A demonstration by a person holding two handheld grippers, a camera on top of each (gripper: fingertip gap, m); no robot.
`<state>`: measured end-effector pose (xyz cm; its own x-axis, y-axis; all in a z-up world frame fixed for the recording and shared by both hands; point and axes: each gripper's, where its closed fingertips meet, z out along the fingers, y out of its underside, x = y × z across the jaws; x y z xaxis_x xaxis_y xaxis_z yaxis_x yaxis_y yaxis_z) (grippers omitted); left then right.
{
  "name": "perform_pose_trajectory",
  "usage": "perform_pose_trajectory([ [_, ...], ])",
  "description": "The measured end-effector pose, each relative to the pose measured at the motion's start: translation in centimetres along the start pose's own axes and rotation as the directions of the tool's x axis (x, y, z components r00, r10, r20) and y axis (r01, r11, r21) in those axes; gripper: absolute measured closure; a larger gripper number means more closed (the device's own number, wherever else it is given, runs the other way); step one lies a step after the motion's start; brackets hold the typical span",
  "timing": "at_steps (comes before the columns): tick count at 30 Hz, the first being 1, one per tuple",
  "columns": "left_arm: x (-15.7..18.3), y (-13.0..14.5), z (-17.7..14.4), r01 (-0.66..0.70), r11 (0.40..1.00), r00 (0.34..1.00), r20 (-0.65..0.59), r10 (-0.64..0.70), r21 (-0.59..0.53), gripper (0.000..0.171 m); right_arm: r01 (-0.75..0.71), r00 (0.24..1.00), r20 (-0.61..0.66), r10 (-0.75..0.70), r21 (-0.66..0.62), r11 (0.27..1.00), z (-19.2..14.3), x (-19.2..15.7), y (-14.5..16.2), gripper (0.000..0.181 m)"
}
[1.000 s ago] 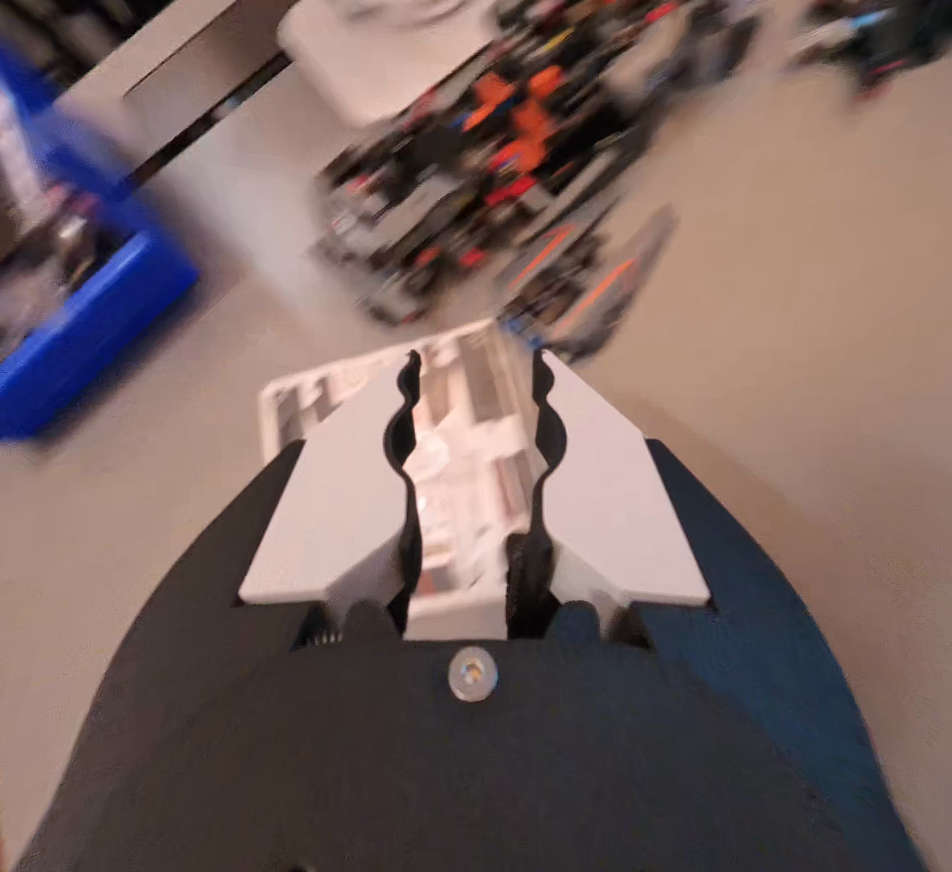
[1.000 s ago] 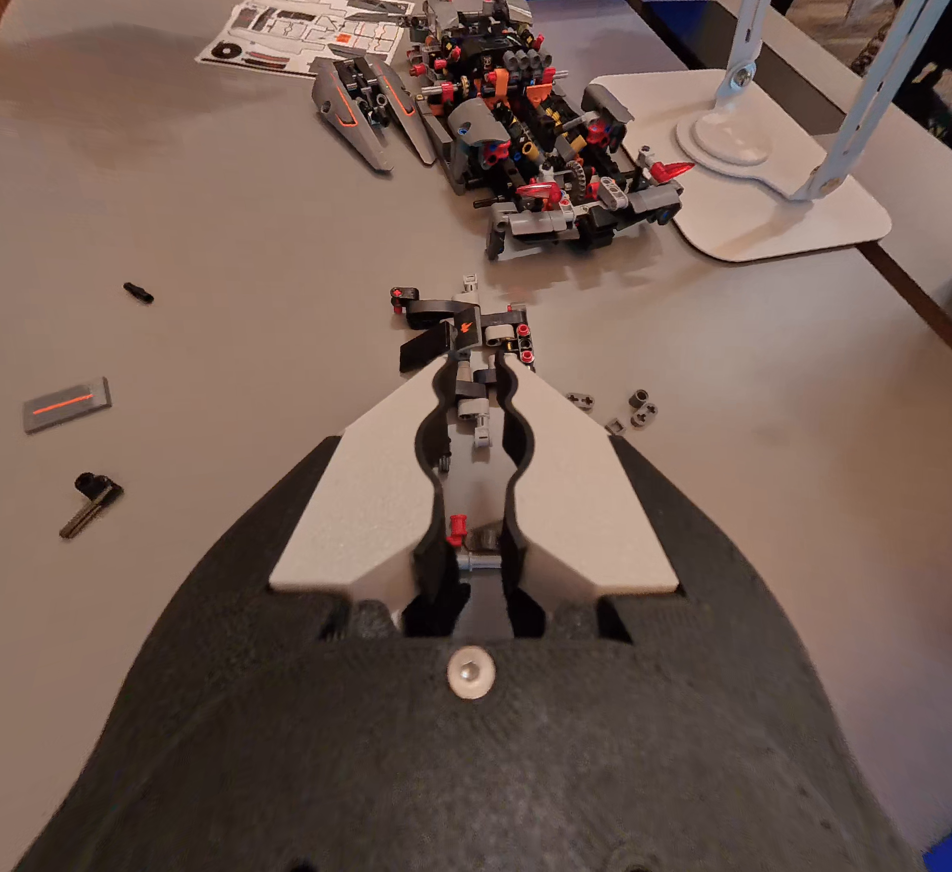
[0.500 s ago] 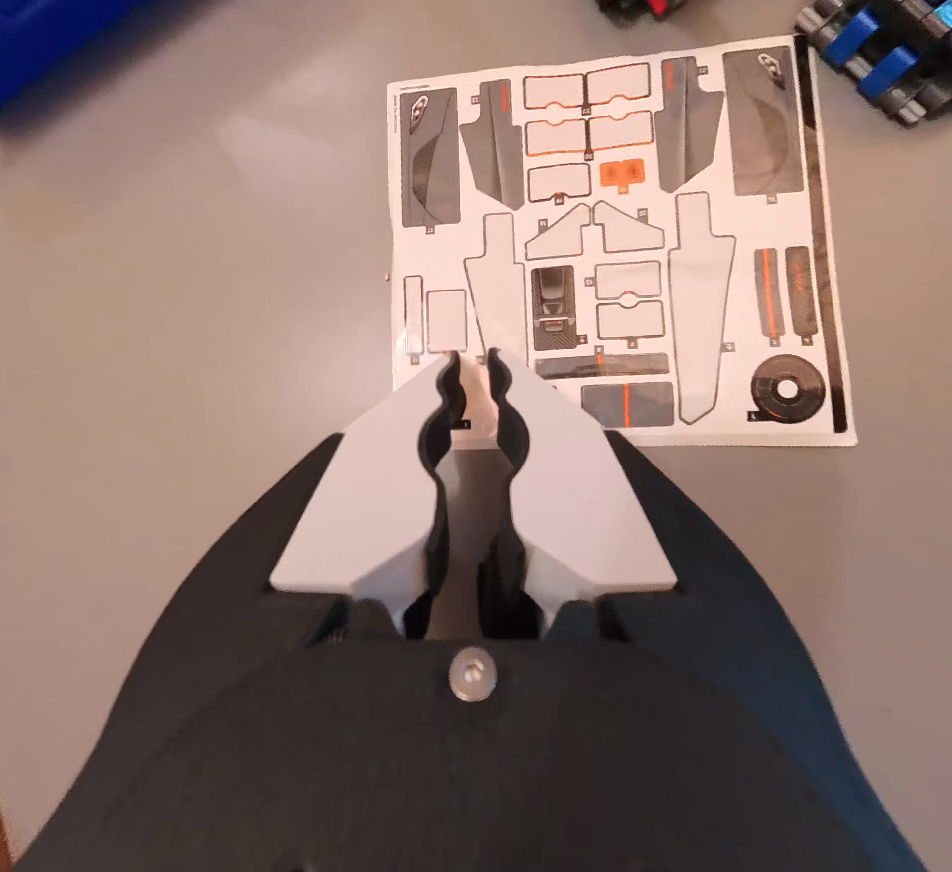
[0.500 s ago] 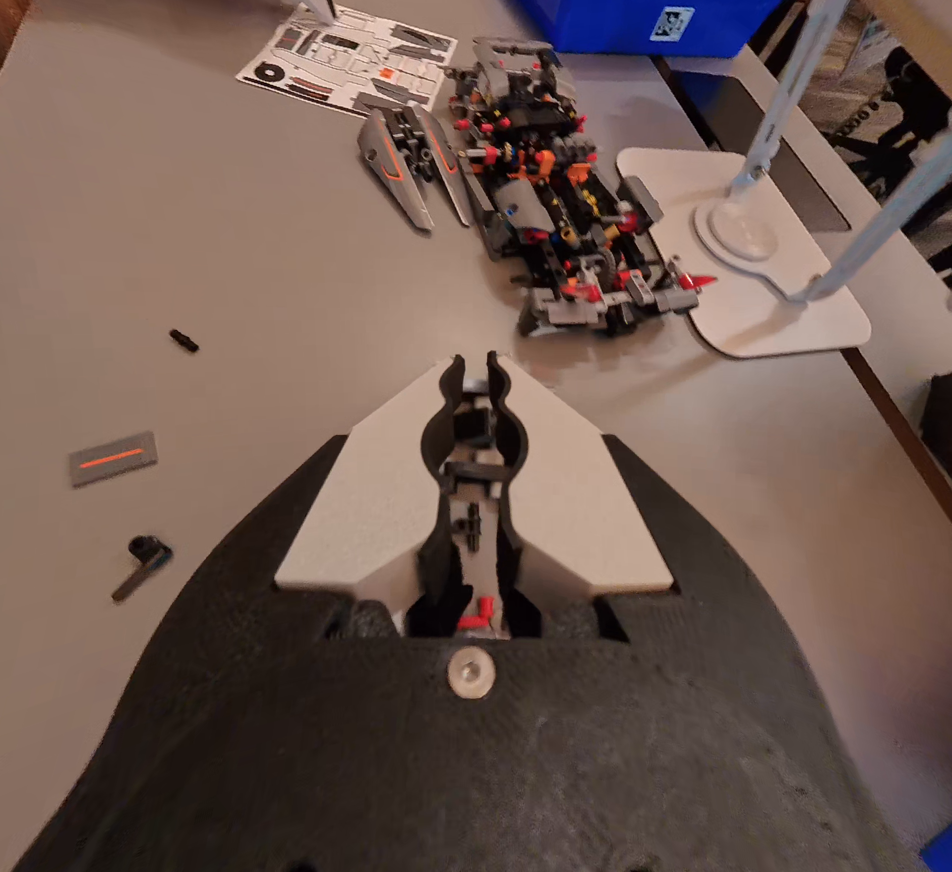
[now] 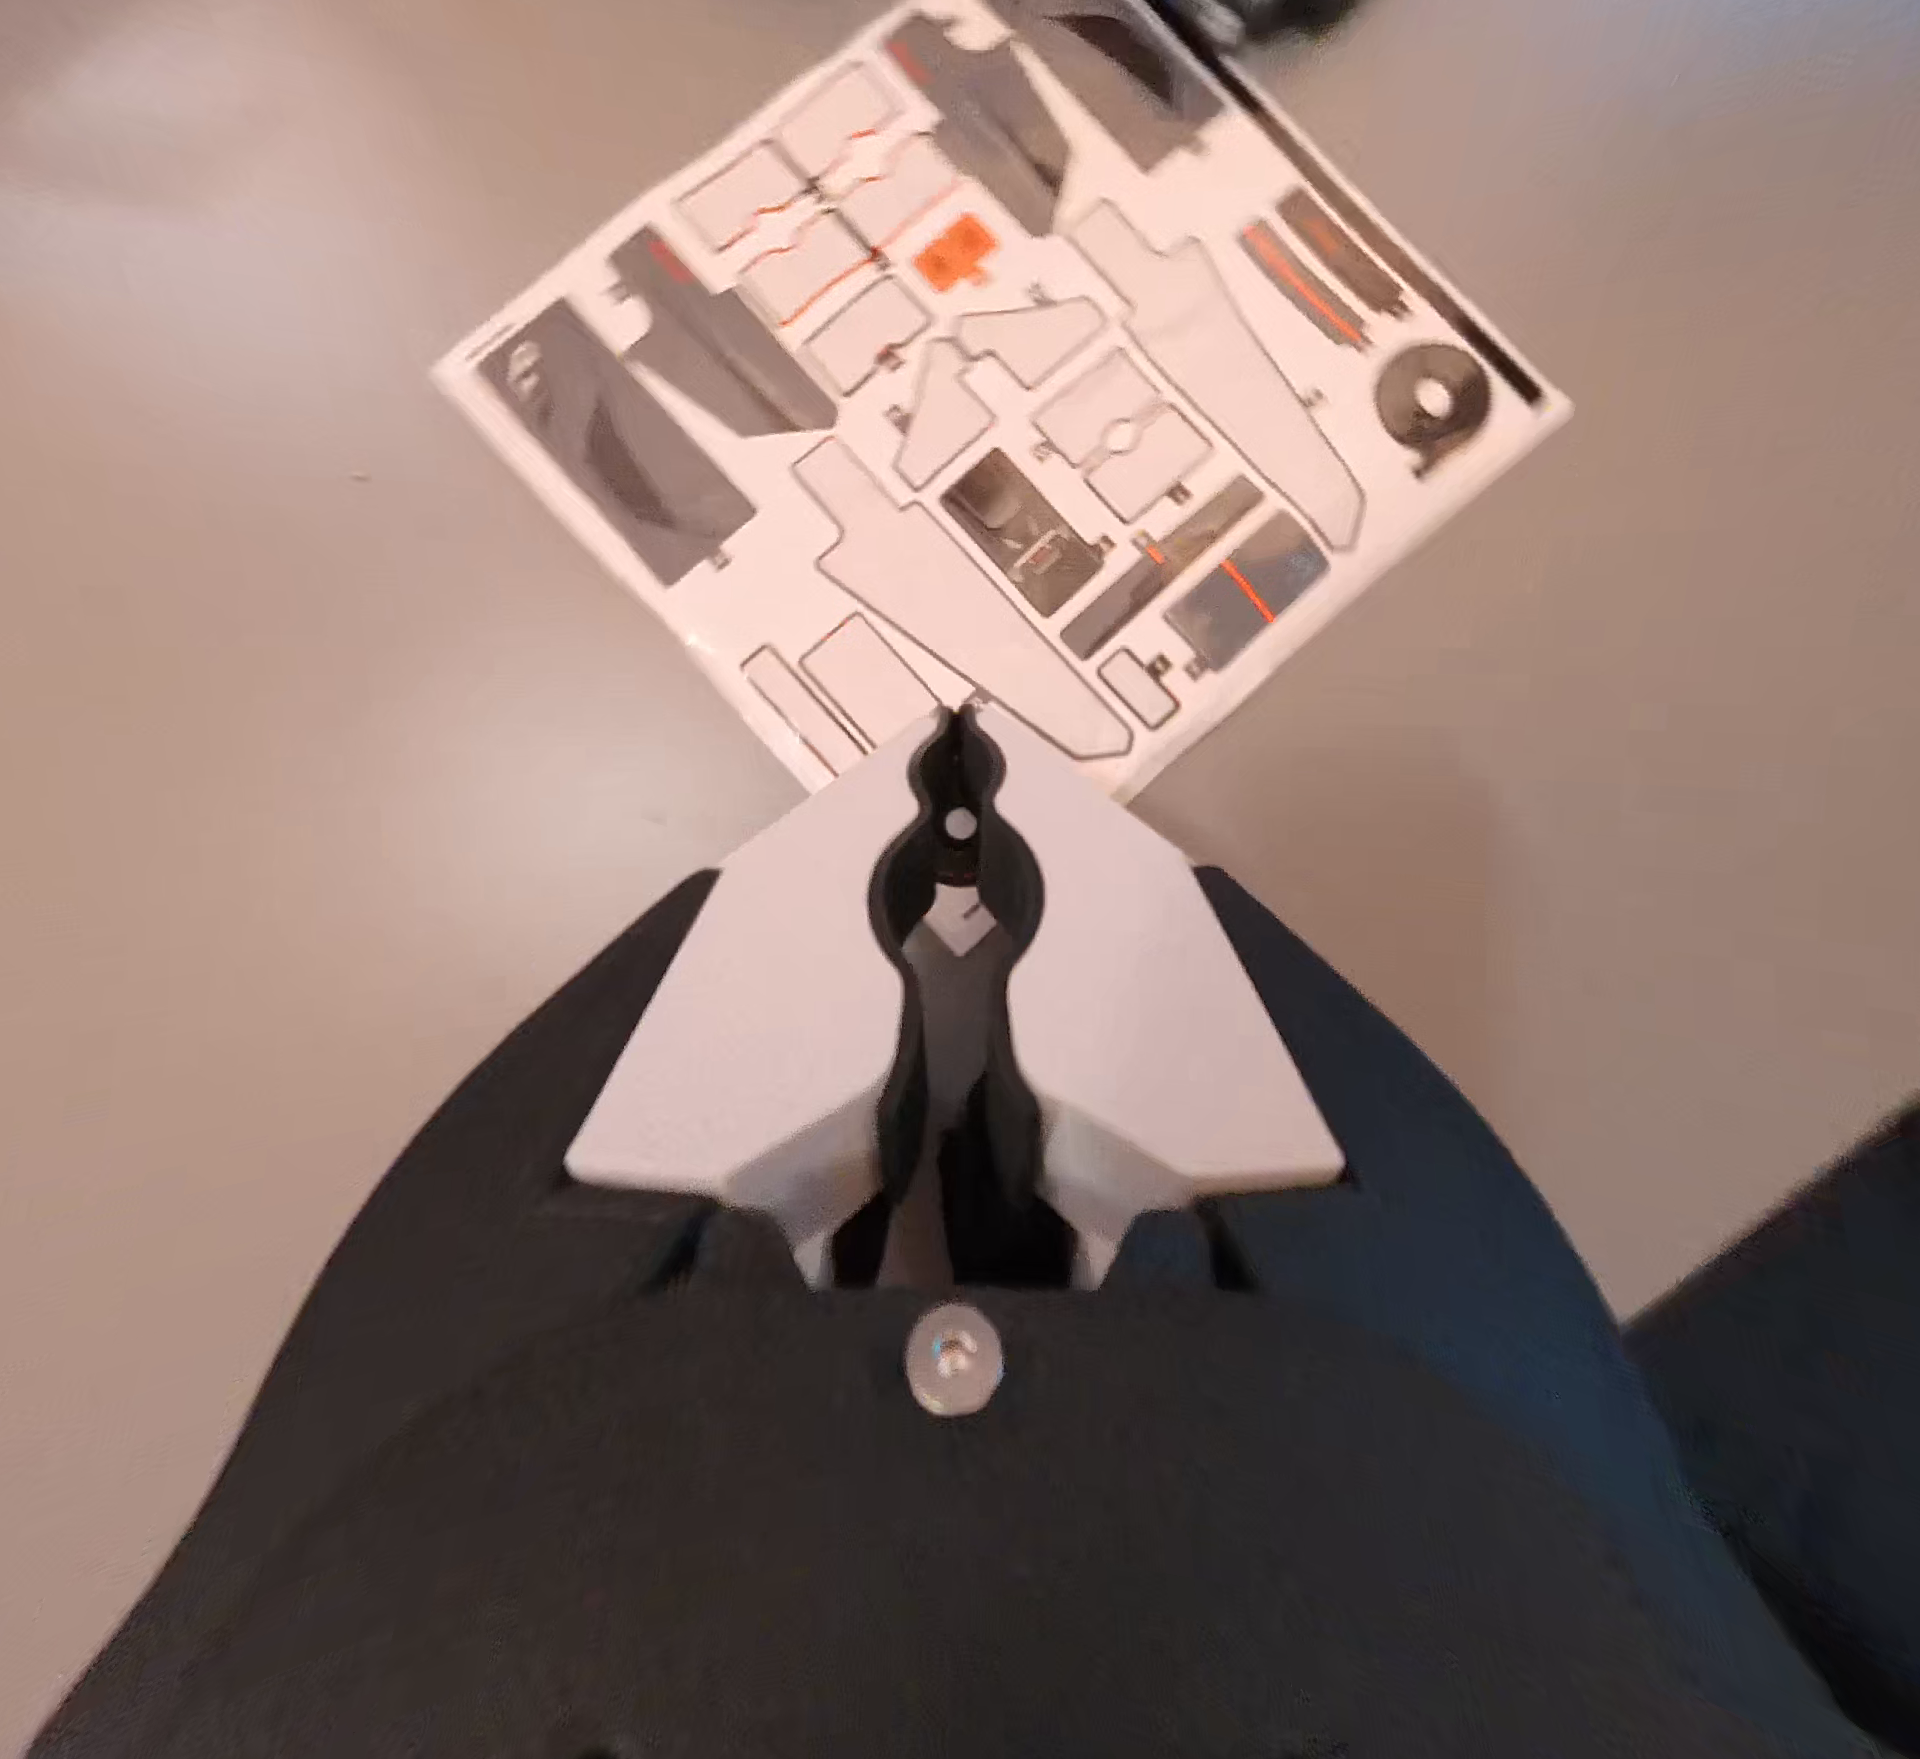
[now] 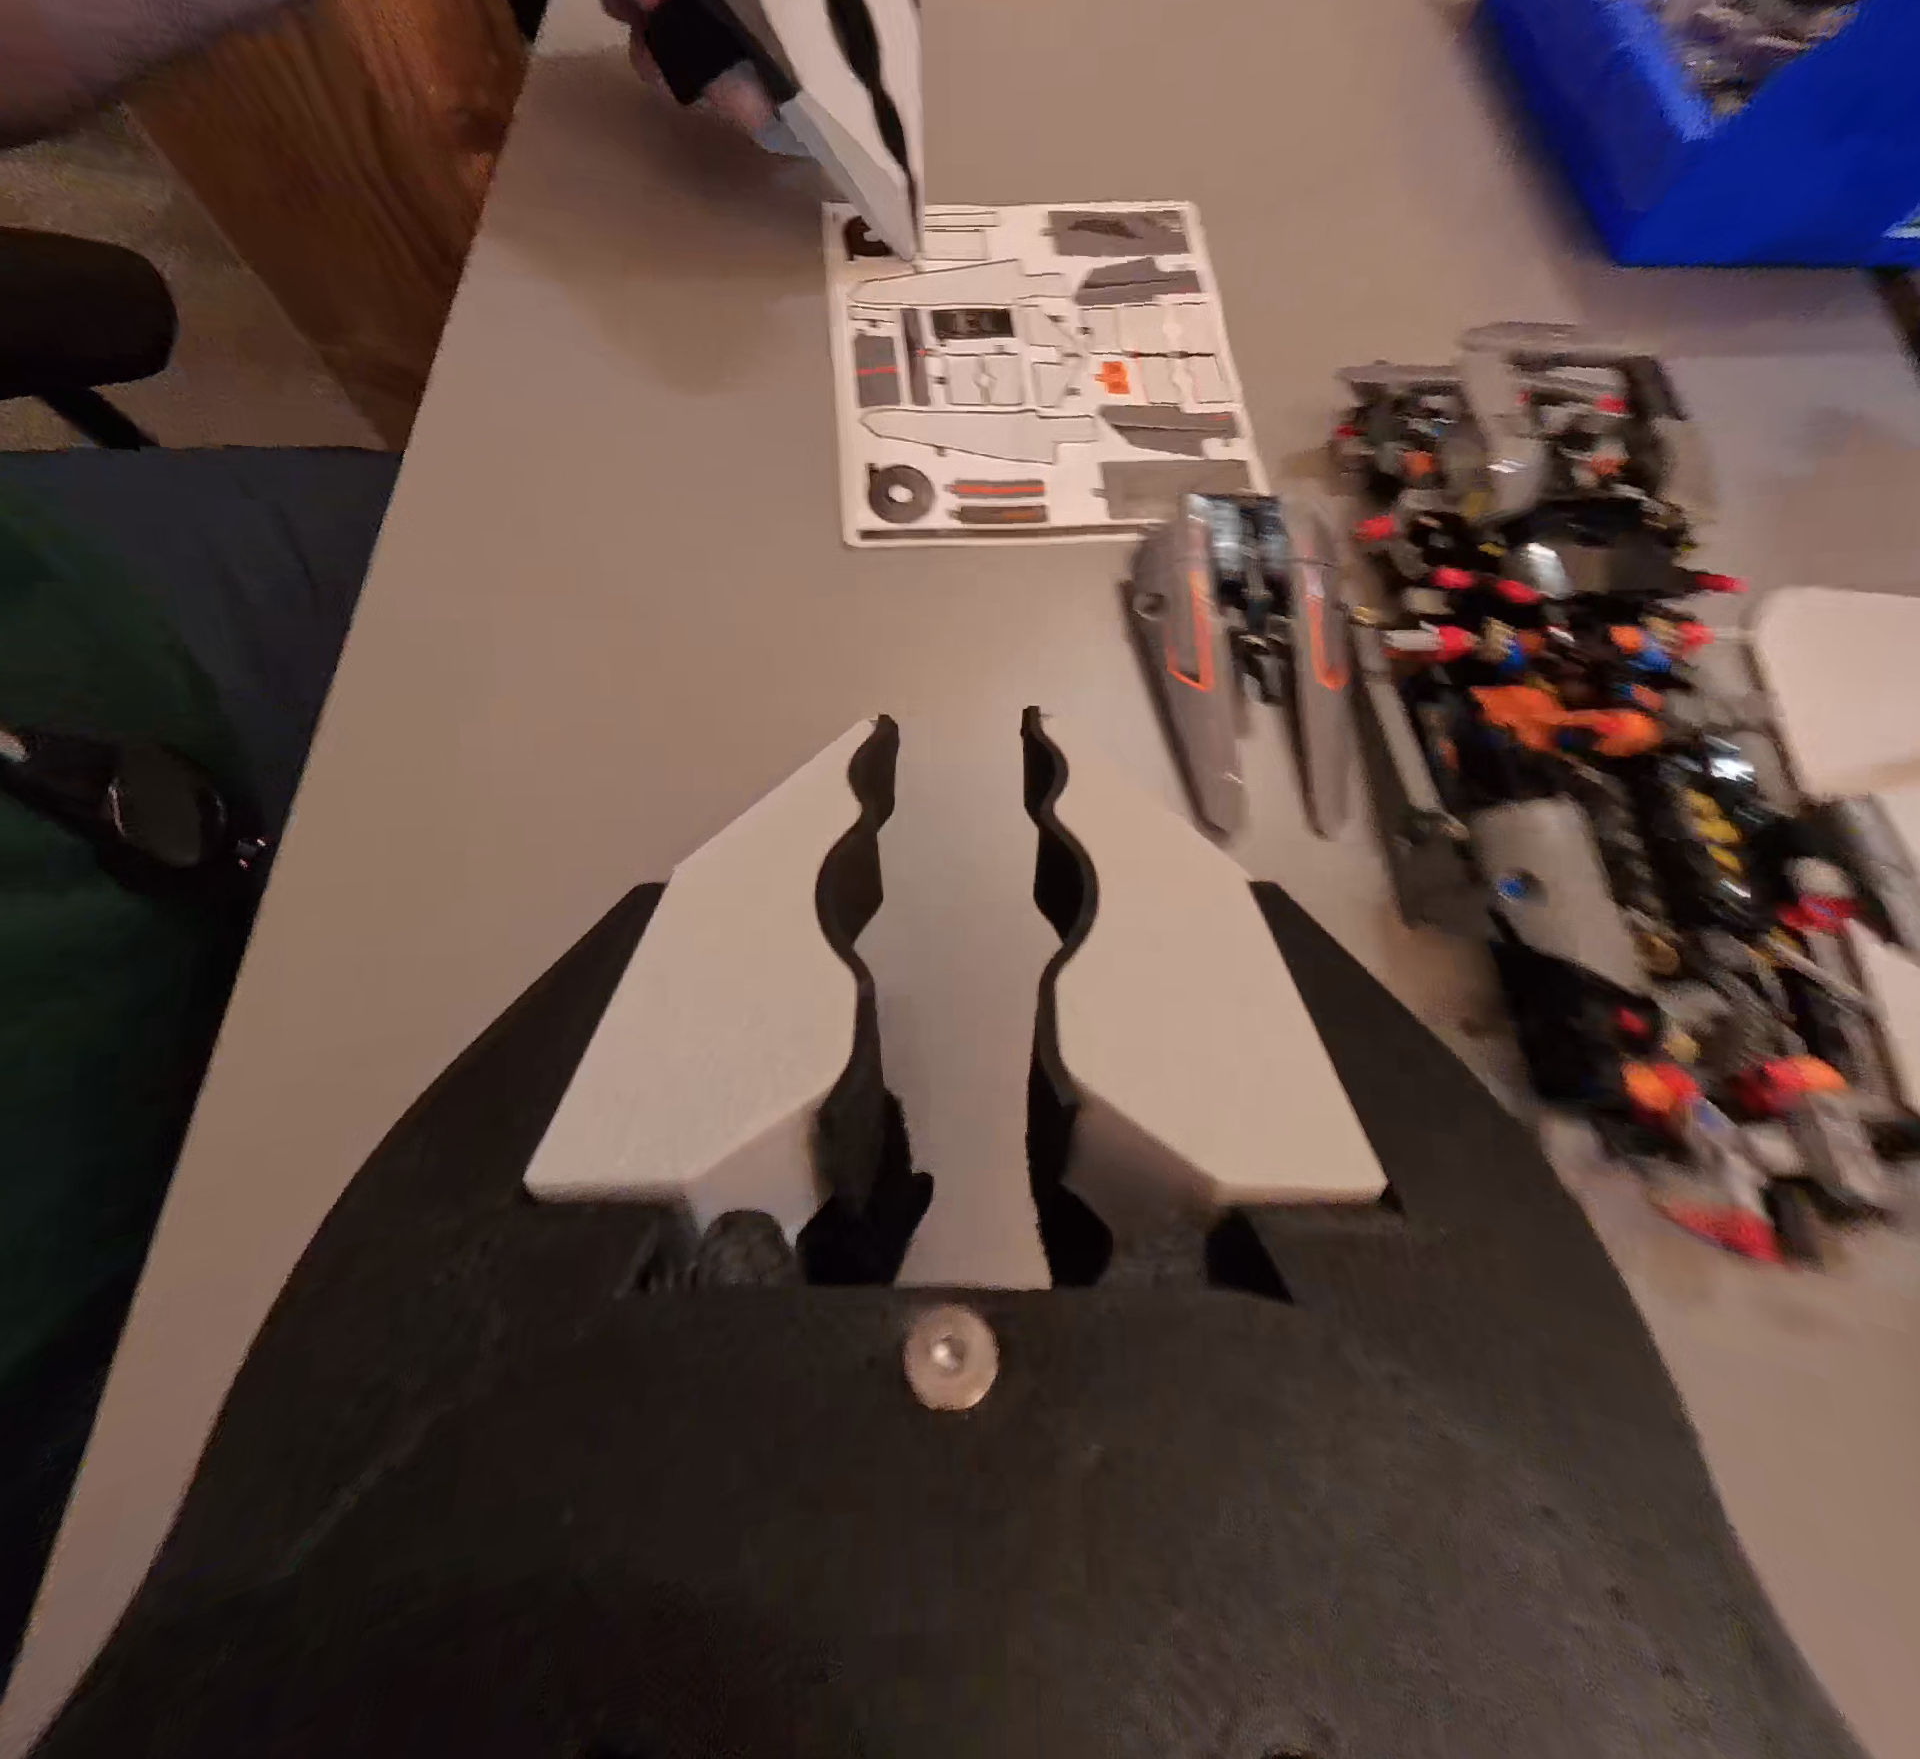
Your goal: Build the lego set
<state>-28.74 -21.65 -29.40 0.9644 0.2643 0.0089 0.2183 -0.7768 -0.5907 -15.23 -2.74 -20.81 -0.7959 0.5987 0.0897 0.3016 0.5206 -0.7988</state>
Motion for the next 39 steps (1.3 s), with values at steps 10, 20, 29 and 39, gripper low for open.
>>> perform_pose_trajectory([
  [10, -0.7, 0.6, -0.7, 0.19, 0.98, 0.978, 0.071, -0.194, 0.06, 0.128, 0.085, 0.996, -0.005, -0.088, -0.179, 0.98, 13.0, -3.3, -1.8, 0.155],
  [20, 1.5, -0.7, 0.0, 0.303, 0.944, 0.952, 0.011, -0.307, 0.127, 0.14, -0.044, 0.994, 0.084, 0.063, -0.21, 0.977, 15.7, -4.7, -1.4, 0.181],
  [29, 2.7, -1.2, 0.4, 0.249, 0.957, 0.967, 0.027, -0.255, 0.147, 0.171, -0.028, 0.993, 0.109, 0.049, -0.181, 0.983, 15.5, -5.9, -1.5, 0.181],
  [39, 4.0, -5.0, -5.0, -0.143, 0.968, 0.987, 0.108, 0.122, 0.206, 0.171, -0.054, 0.996, 0.08, 0.047, 0.087, 0.995, 6.4, -3.3, -7.2, 0.13],
])
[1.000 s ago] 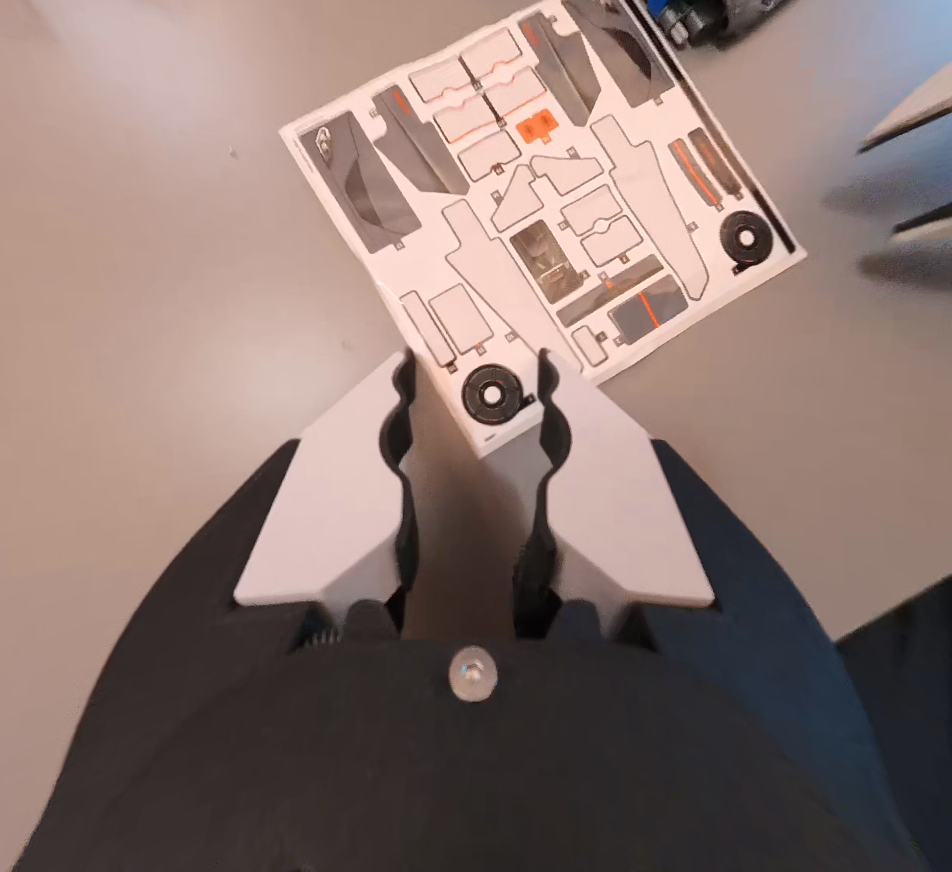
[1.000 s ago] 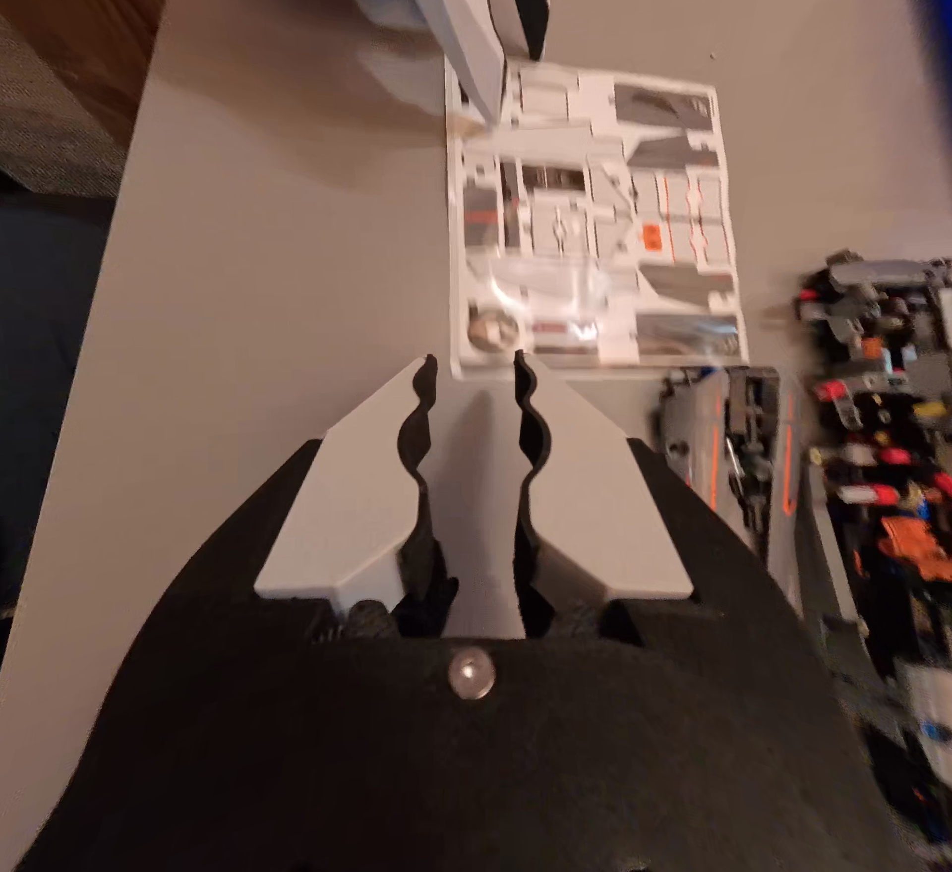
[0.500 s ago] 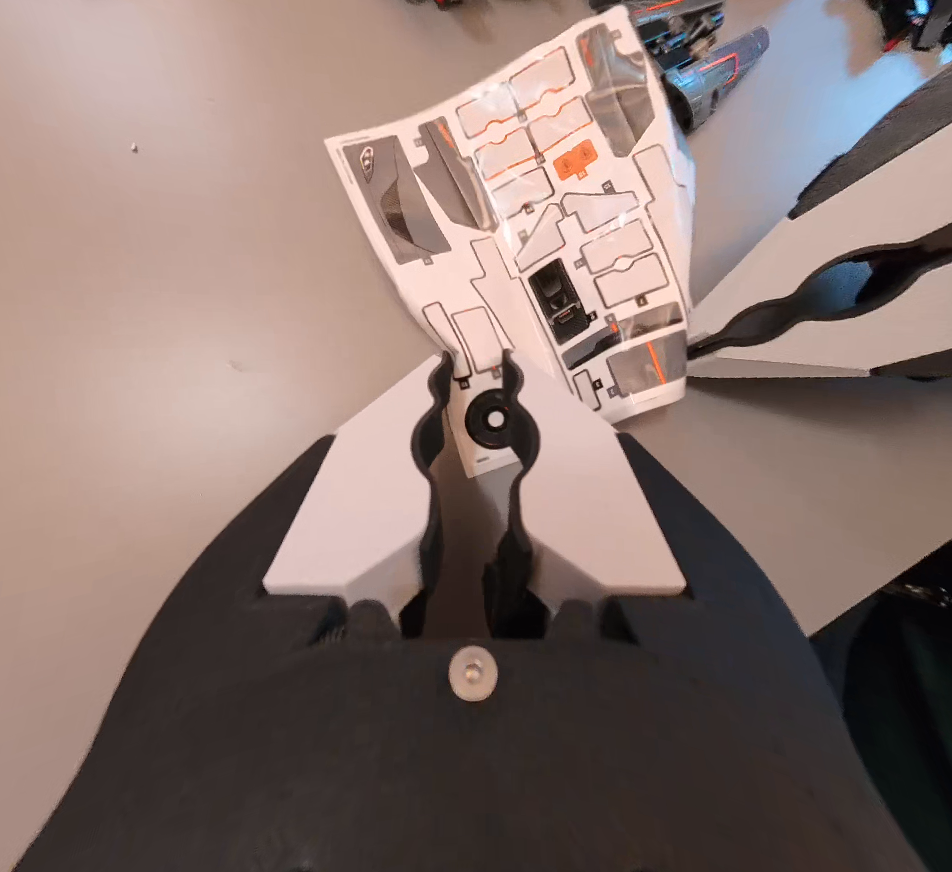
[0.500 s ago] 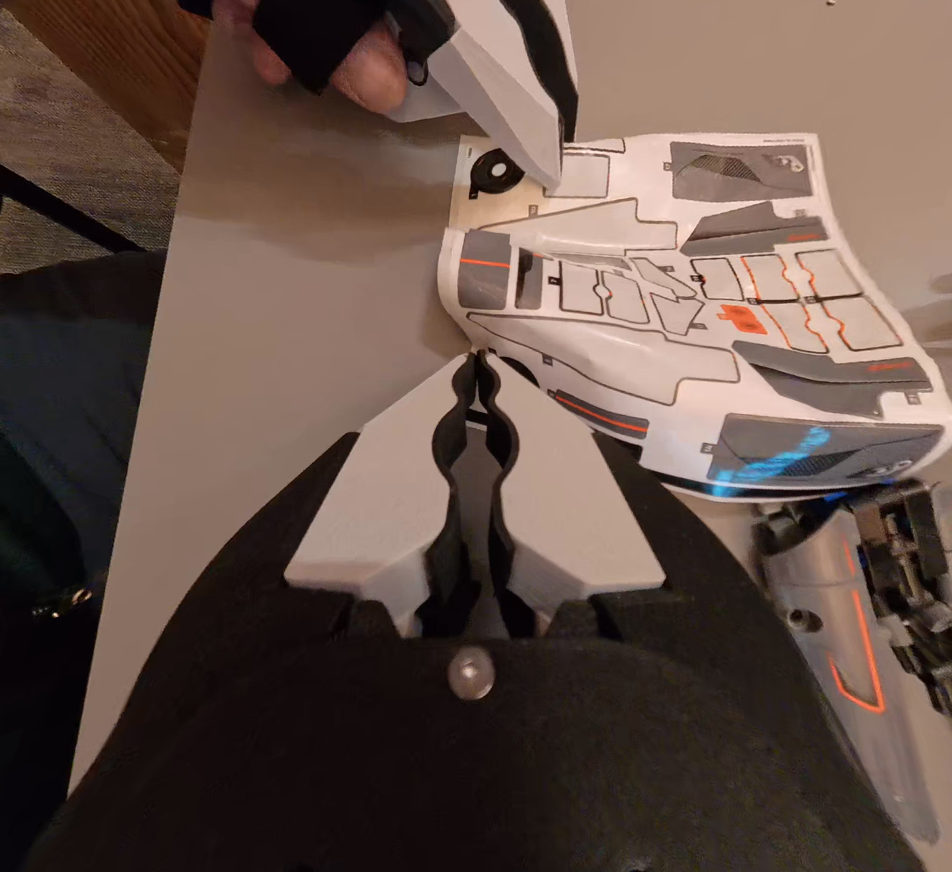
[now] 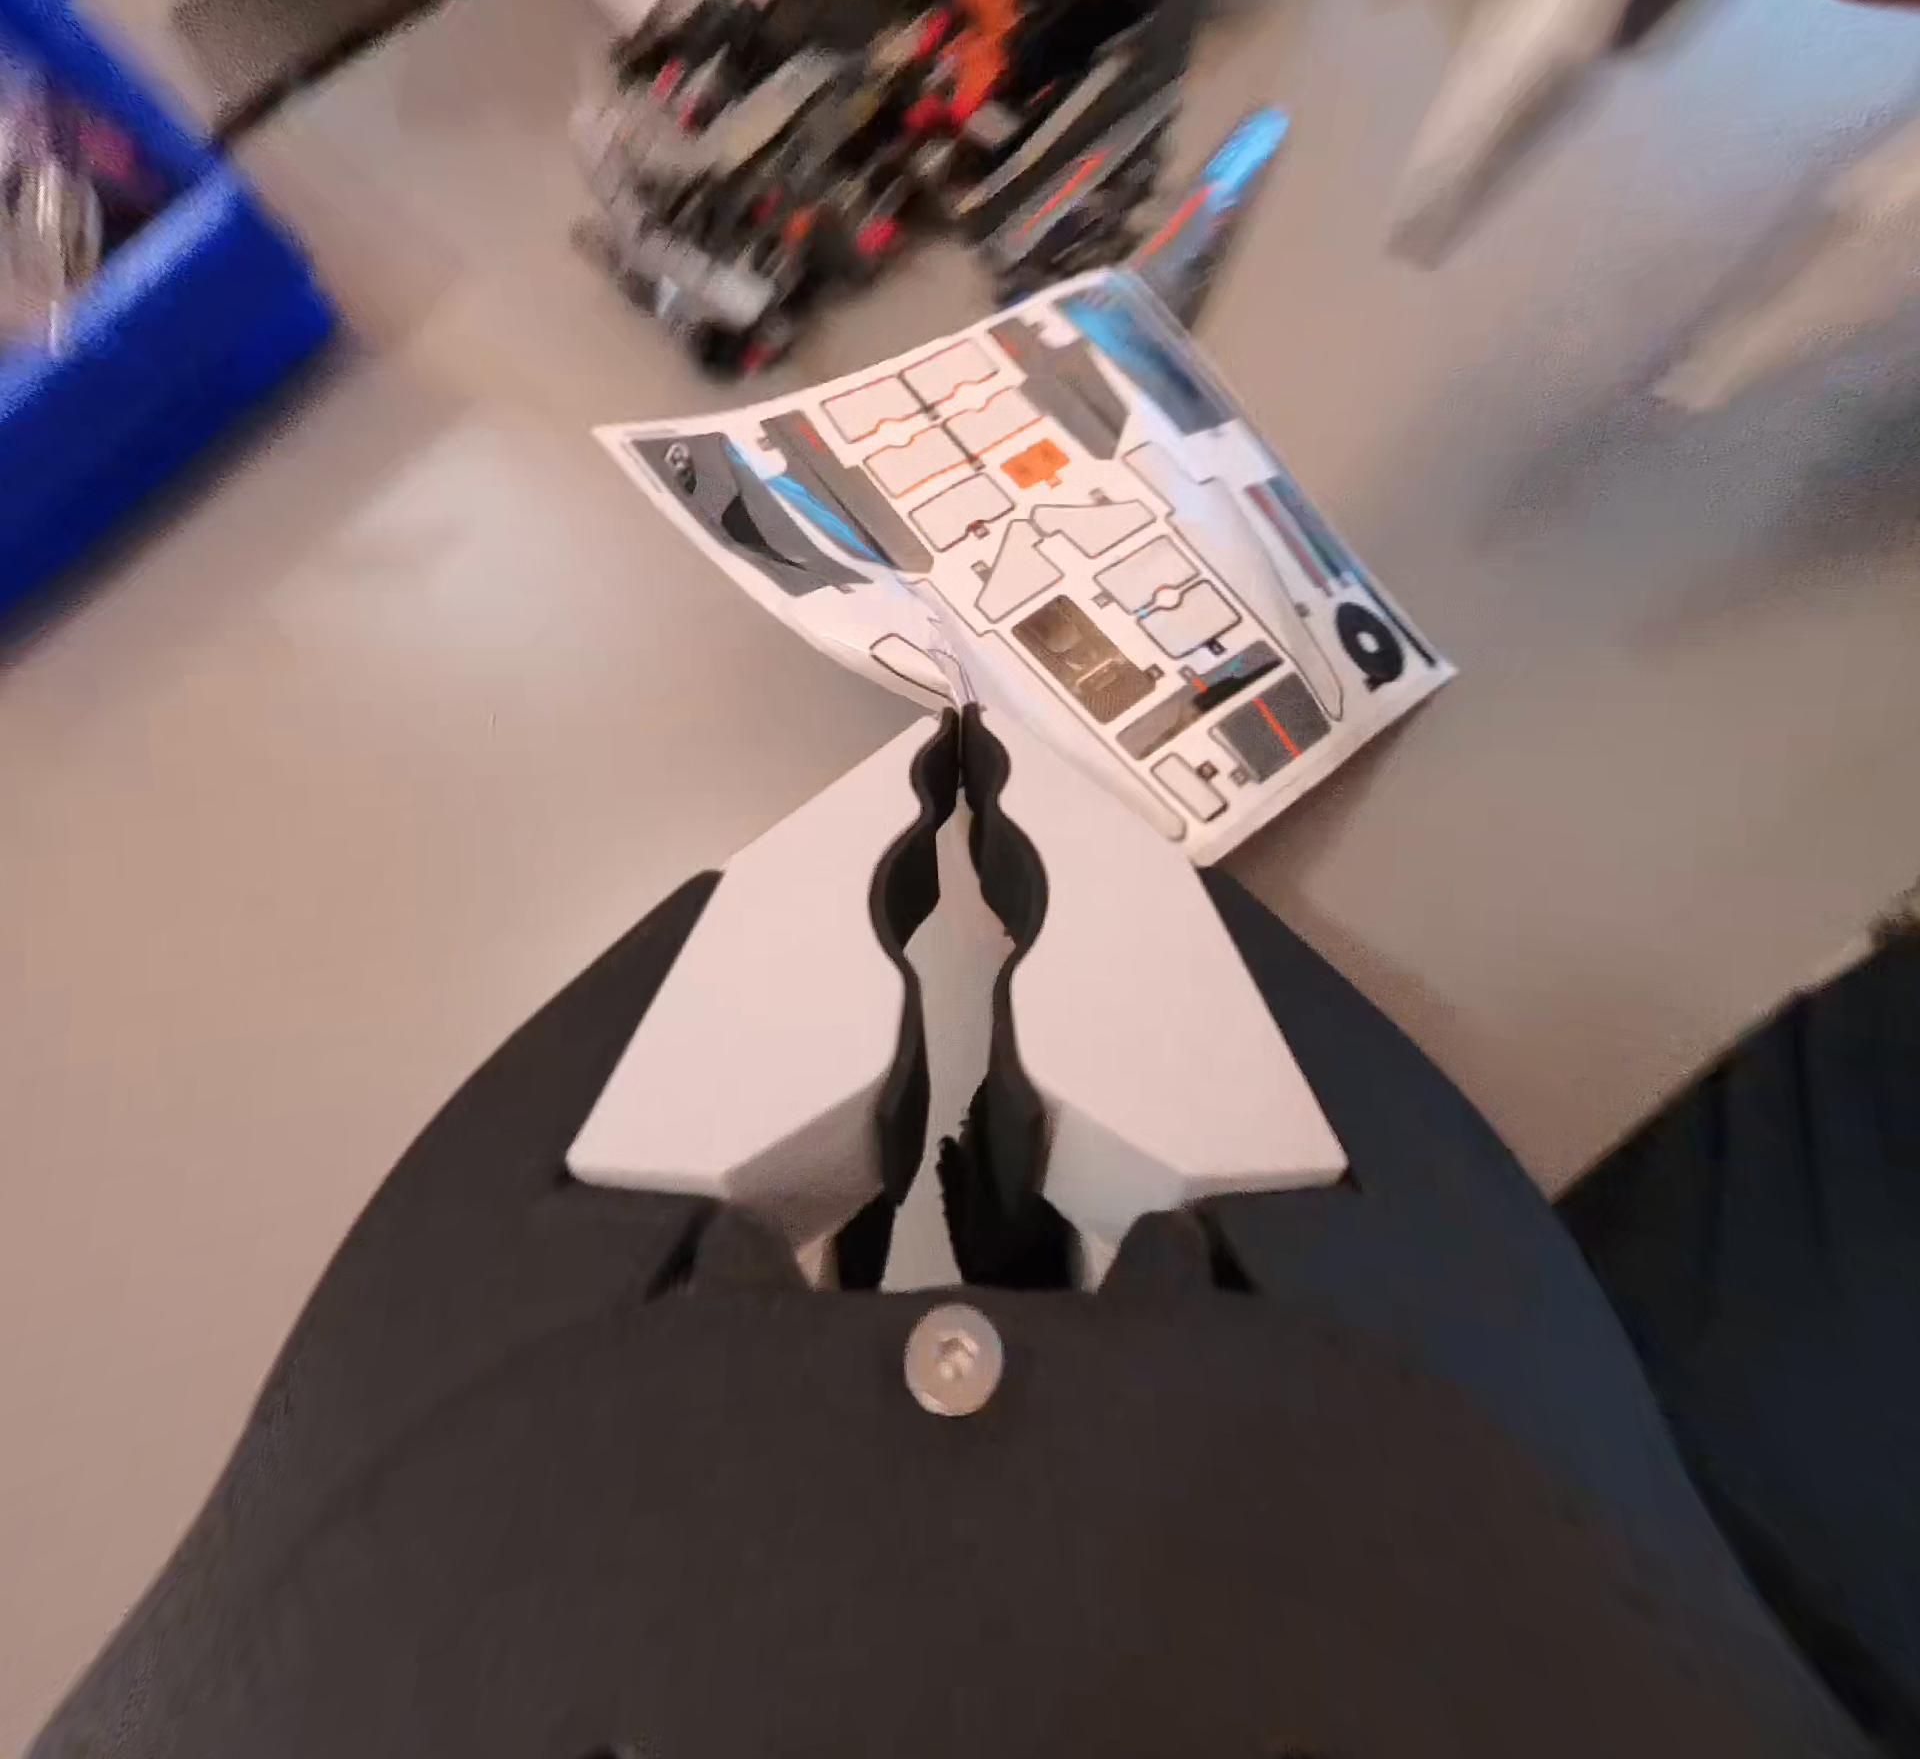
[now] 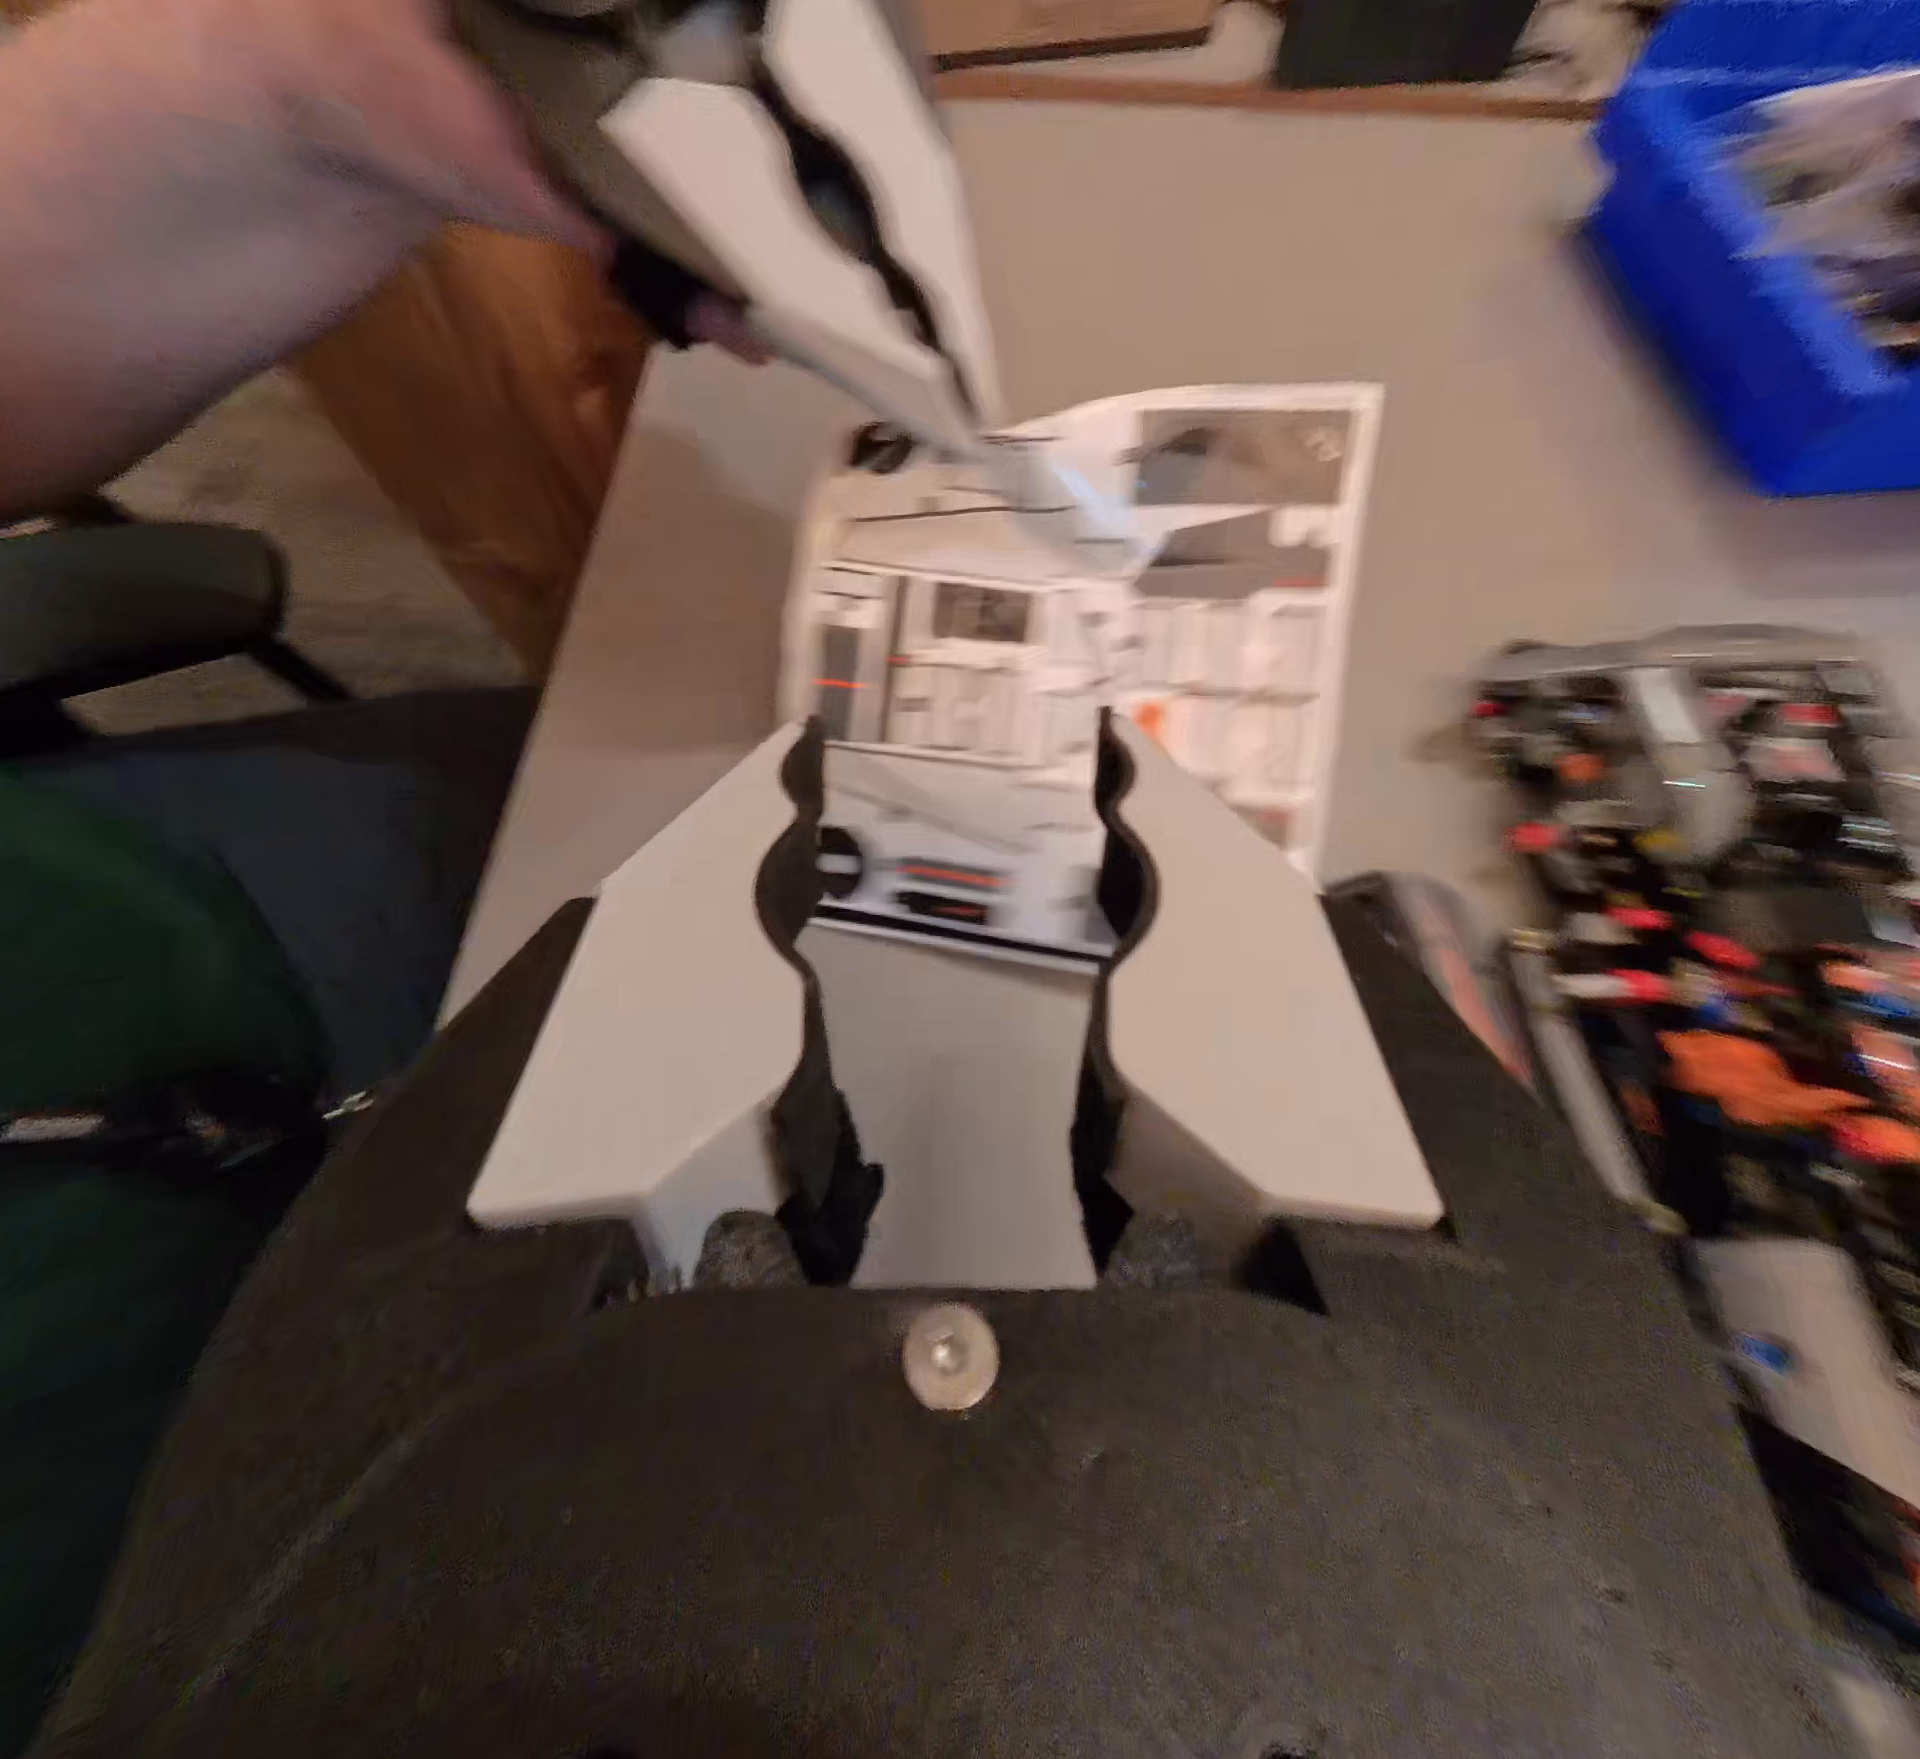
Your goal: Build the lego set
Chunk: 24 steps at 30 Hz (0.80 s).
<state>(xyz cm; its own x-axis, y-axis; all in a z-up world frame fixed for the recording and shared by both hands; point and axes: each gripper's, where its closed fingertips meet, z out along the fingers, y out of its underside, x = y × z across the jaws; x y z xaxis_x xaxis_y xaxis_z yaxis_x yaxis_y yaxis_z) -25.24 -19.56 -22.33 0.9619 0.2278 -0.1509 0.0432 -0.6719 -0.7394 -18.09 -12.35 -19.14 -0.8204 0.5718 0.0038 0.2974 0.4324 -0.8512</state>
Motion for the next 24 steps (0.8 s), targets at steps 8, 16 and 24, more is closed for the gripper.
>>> perform_pose_trajectory([
  [8, 5.0, -7.9, -2.8, -0.41, 0.894, 0.892, -0.125, 0.435, 0.183, 0.171, -0.161, 0.982, 0.111, 0.156, 0.042, 0.986, -1.7, 4.7, -0.5, 0.122],
  [16, 3.0, -12.1, -2.0, -0.269, 0.913, 0.95, -0.074, 0.305, 0.306, 0.146, -0.446, 0.854, 0.392, 0.344, 0.208, 0.871, -5.5, 3.6, -1.3, 0.181],
  [24, 8.2, -12.7, 1.3, 0.298, 0.872, 0.82, -0.572, -0.024, 0.389, 0.143, -0.648, 0.732, 0.502, 0.46, 0.307, 0.697, -11.1, 4.5, -0.5, 0.181],
])
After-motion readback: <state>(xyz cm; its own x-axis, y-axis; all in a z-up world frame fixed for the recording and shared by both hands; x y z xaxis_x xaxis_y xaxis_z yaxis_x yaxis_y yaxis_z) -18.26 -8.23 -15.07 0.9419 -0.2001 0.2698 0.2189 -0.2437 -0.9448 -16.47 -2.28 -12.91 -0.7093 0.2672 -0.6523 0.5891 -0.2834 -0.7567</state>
